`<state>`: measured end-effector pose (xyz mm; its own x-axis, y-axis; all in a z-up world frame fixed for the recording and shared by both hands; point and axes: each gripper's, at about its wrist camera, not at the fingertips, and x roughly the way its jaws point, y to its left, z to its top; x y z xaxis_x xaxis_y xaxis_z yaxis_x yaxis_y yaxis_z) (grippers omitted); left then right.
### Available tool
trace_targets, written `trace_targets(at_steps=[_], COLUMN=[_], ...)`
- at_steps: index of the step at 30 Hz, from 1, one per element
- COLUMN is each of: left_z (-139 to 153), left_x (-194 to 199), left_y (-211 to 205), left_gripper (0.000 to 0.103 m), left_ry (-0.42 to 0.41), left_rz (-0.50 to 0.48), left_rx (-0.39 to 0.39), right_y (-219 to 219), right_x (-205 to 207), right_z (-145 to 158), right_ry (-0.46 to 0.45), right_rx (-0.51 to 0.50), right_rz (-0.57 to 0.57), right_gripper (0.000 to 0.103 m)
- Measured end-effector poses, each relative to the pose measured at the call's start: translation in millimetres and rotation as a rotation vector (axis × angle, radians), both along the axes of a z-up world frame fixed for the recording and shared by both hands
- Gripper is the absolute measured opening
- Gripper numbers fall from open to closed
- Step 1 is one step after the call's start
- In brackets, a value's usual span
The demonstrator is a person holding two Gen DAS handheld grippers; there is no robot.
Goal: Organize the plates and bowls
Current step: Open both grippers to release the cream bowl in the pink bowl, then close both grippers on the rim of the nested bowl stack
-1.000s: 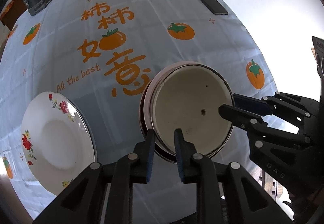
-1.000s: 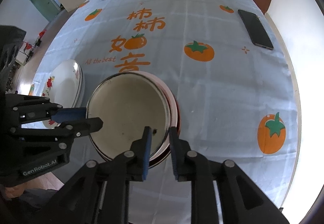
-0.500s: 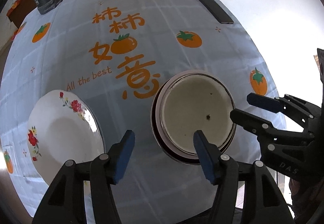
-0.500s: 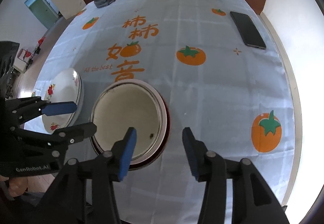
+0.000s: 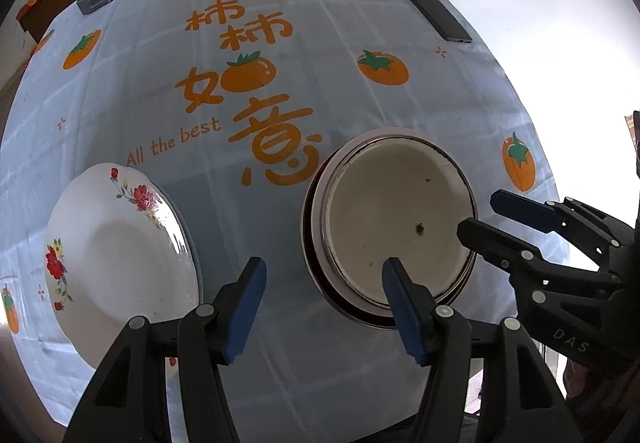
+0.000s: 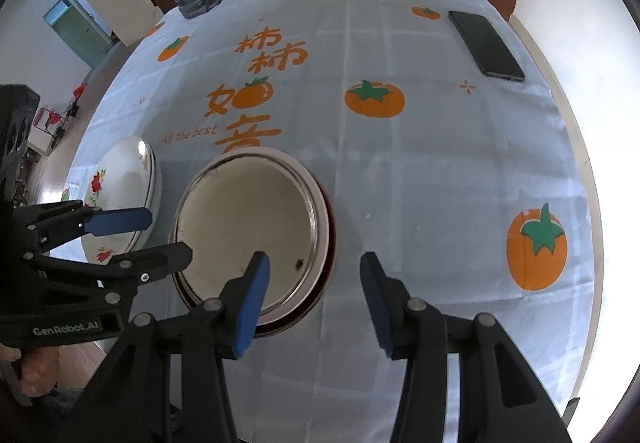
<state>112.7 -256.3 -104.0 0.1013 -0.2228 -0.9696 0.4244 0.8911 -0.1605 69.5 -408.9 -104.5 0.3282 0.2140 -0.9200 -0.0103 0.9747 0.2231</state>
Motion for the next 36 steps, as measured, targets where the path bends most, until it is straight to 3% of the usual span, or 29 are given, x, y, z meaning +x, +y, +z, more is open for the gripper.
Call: trace_targets(at_steps=[9,11,13,15,36], left_z=[-11,-13,-15,-19,-1], left_x=[1,2,3,4,-10], left_y=[-2,-1,-2,-3,3], left_gripper=[0.063,0.062,0.046,0.037,0.034], left_ry=[0.008,0.014,0.019,0.036,0.000], left_rz=[-0.007,-0.005,-0.006,-0.010,-0.029], left_rx=[0.011,0.002,0.007,-0.014,0.026], right_y=[1,0,0,0,10], right_x=[3,3,3,3,0], right_z=[-12,-17,-21,-22,-10], right_ry=[0.015,0.026,0.034,0.031,0.034], right_rx=[0.019,0.037,0.046,0.044,0.008], right_rz=[-0.013,-0.023,-0.023,-0.028,-0.011], right_gripper=[0.047,0.035,0.032,0.030,0.027])
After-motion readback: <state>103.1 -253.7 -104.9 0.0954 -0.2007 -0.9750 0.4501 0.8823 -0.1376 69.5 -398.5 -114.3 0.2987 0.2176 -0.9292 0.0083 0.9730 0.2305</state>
